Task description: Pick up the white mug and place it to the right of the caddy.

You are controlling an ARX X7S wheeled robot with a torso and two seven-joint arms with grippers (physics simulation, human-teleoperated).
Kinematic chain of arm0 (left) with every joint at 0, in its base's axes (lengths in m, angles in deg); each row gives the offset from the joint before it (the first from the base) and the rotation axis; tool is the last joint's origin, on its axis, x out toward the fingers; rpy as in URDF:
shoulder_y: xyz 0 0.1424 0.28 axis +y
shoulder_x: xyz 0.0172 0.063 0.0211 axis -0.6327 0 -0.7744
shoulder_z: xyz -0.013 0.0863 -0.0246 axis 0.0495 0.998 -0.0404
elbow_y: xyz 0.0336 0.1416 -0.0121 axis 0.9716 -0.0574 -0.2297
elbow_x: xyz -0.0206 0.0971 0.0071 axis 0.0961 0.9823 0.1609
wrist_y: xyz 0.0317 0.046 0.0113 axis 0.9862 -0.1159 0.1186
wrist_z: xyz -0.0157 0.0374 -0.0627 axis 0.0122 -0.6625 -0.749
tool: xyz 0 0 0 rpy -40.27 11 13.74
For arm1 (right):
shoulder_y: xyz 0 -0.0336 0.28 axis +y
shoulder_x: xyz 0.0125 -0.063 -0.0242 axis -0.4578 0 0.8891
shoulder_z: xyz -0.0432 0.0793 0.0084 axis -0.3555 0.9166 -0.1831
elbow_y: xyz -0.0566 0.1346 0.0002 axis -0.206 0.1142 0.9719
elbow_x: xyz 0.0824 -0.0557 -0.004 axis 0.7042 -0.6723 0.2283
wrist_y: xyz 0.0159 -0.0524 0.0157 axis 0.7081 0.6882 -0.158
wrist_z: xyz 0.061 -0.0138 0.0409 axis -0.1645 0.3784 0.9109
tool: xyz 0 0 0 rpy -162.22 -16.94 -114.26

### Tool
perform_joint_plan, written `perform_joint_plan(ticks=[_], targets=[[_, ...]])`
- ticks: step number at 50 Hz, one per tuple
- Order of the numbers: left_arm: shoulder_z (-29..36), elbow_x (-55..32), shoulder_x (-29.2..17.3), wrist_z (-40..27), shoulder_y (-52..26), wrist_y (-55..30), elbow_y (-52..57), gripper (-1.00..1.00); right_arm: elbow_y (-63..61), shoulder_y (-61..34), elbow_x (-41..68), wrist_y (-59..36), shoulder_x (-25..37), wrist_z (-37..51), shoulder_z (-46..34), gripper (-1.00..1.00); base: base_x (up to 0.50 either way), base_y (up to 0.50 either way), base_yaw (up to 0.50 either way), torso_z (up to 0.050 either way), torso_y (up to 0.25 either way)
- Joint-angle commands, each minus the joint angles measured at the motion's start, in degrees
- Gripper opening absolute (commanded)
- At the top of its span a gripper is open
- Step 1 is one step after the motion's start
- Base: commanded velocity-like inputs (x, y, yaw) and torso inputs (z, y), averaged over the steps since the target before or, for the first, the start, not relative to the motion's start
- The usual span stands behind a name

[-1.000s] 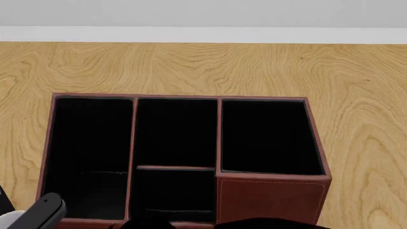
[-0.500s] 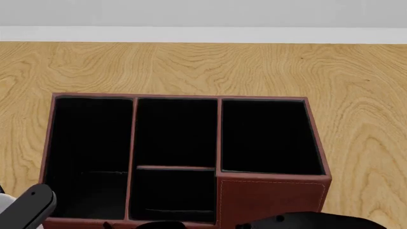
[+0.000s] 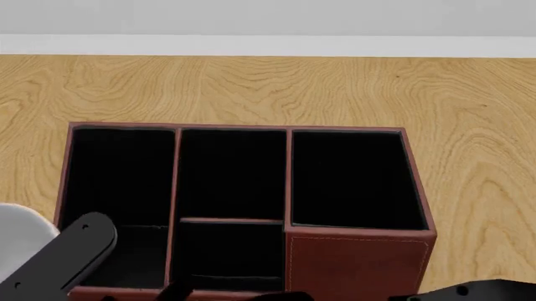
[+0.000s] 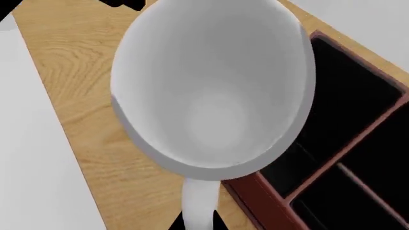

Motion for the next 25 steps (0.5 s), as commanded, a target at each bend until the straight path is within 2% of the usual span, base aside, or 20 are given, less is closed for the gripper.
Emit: perform_joint_plan(ticks=[1, 13, 25], targets=[[5.89, 1.33, 0.76, 0.90, -4.82, -0.15, -2.68, 1.00, -6.57, -3.69, 0.84, 1.05, 7.41, 3.65, 5.29, -1.00, 0.00, 0.00, 0.00, 0.000, 0.000], [6.82, 2.04, 1.13, 0.91, -5.36, 0.03, -3.40, 1.00, -9.83, -7.84, 3.63, 2.93, 17.56, 6.63, 10.72, -1.00, 0.00, 0.00, 0.00, 0.000, 0.000], [7.72, 2.43, 1.89, 1.99, -6.20, 1.50, -5.91, 1.00, -6.87, -8.44, 3.79, 3.83, 28.32, 5.69, 13.99, -1.00, 0.00, 0.00, 0.00, 0.000, 0.001]])
